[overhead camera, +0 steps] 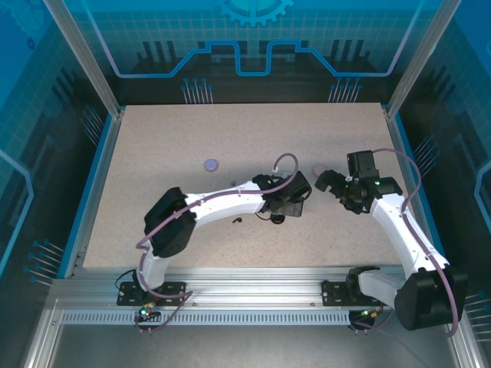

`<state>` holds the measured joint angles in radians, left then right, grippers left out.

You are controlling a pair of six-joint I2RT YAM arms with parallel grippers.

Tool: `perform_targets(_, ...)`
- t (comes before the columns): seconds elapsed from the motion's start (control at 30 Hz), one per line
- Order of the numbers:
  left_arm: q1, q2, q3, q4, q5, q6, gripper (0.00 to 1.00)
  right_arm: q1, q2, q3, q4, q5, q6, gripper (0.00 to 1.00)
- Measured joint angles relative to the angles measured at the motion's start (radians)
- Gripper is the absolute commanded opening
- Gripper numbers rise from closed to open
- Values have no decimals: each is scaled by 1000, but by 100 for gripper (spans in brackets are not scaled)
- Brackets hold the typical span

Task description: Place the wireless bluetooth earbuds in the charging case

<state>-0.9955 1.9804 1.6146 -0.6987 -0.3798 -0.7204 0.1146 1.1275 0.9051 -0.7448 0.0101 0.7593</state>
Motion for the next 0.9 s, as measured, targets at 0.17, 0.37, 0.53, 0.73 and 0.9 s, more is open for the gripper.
perform_targets(0.17,51,-172,-23,42,-42,61,99,11,-13,-2,-4,8,34,100)
perform_targets(0.37,169,-404,-193,166,-72,91,99,134,-11,-47,4,17,130,100)
perform_targets(0.53,296,-543,-319,259,-68,113,99,298,28,-80,12,38,260,100)
perform_targets(0.73,403,-581,-359,338,-47,169,99,481,145,-79,51,64,445,100)
perform_targets(0.9,461,-581,-370,373,-32,200,99,567,289,-22,75,68,563,100)
